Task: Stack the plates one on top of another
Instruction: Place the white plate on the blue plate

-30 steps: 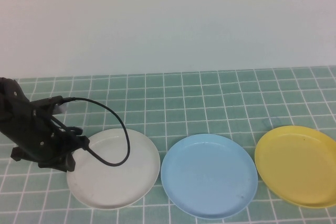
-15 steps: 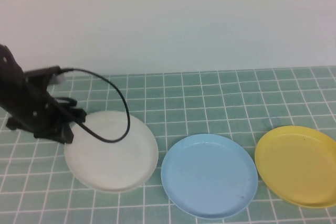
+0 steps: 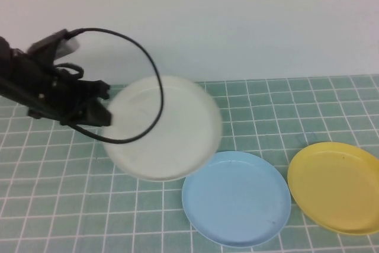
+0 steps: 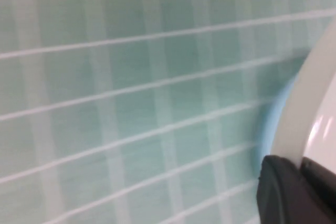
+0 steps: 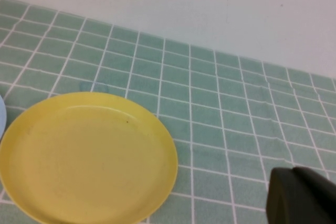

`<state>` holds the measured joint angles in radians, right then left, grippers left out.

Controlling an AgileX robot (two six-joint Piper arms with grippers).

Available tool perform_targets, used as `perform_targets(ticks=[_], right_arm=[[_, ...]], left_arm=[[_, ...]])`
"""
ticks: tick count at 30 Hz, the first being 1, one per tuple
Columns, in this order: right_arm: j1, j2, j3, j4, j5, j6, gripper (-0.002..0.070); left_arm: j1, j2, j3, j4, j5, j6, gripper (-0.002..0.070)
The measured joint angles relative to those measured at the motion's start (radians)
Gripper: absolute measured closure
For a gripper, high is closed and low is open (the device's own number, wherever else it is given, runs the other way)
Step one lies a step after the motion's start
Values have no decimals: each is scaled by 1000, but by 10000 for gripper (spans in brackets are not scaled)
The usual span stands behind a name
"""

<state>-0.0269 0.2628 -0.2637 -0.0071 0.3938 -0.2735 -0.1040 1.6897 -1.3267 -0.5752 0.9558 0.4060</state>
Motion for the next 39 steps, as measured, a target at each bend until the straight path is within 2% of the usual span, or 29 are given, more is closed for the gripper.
perform_targets(ticks=[3, 10, 14, 25, 28, 34, 36, 39], right_arm=[[0, 0, 0, 7, -2, 0, 678], [0, 0, 0, 7, -13, 0, 678], [0, 0, 0, 7, -17, 0, 678], [0, 0, 0, 7, -27, 0, 678], [0, 0, 0, 7, -31, 0, 678], [0, 0, 0, 7, -31, 0, 678], [0, 0, 0, 7, -31, 0, 678], [0, 0, 0, 7, -31, 0, 678]], left_arm=[[-68, 12, 7, -23, -14, 63, 675], [-239, 93, 7, -41, -143, 62, 675], [-315, 156, 5, -4, -209, 62, 675], [-336, 279, 5, 49, -245, 68, 671], [-336, 281, 3, 46, -245, 89, 615], [-336, 281, 3, 58, -245, 92, 391], [-336, 281, 3, 58, -245, 92, 366], [-336, 281, -1, 55, -243, 81, 371]])
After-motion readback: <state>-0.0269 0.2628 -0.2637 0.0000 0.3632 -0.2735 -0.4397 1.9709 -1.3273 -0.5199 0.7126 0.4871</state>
